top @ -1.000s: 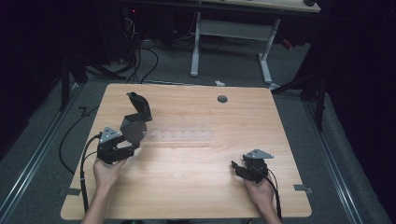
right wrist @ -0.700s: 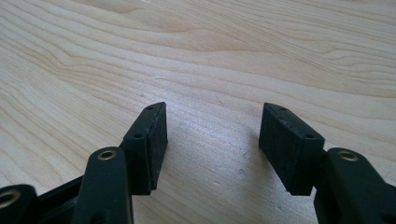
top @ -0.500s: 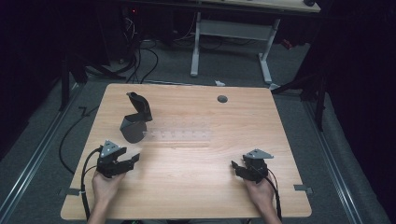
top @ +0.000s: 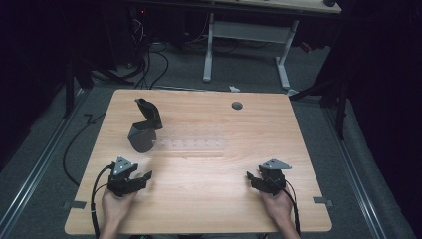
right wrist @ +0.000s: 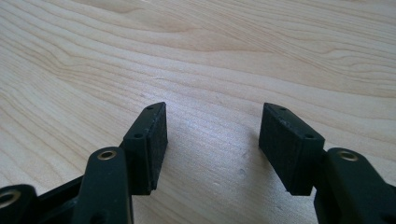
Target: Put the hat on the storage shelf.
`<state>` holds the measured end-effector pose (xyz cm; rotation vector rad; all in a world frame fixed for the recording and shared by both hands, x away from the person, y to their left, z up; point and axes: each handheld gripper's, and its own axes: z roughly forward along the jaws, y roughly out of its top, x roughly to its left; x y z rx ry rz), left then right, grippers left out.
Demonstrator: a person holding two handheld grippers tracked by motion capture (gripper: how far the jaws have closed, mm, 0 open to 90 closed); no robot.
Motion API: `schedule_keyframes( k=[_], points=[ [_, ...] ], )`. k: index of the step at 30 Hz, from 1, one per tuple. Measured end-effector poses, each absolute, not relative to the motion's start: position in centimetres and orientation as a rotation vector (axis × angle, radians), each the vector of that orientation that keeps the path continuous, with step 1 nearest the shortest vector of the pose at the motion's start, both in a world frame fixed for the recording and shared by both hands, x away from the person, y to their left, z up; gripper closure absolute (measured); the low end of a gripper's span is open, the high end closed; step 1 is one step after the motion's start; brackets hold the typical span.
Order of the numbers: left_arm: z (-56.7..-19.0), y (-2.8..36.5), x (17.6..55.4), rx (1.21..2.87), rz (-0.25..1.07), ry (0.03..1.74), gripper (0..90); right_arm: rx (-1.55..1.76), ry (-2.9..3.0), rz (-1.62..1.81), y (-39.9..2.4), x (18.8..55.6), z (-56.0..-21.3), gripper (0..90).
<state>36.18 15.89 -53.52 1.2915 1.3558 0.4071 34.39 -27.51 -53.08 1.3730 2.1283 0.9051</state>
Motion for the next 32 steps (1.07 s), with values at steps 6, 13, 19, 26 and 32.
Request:
schedule_keyframes(
  k=[6,13,19,26,32],
  points=[
    [-53.9,15.6,36.0,1.299,0.413,1.353,35.3,1.373,2.128,0.905,-27.5,34.4,-53.1,42.1],
    [-54.3,15.2,36.1,1.309,0.416,1.368,35.3,1.373,2.128,0.905,-27.5,34.4,-53.1,42.1],
    [-54.7,14.5,36.1,1.376,0.461,1.362,34.2,1.372,2.128,0.905,-27.5,34.4,-53.1,42.1],
    [-54.7,13.9,36.3,1.364,0.476,1.384,30.5,1.371,2.128,0.905,-27.5,34.4,-53.1,42.0],
    [-54.7,13.9,36.3,1.364,0.471,1.384,29.9,1.372,2.128,0.905,-27.5,34.4,-53.1,42.0]
  ],
)
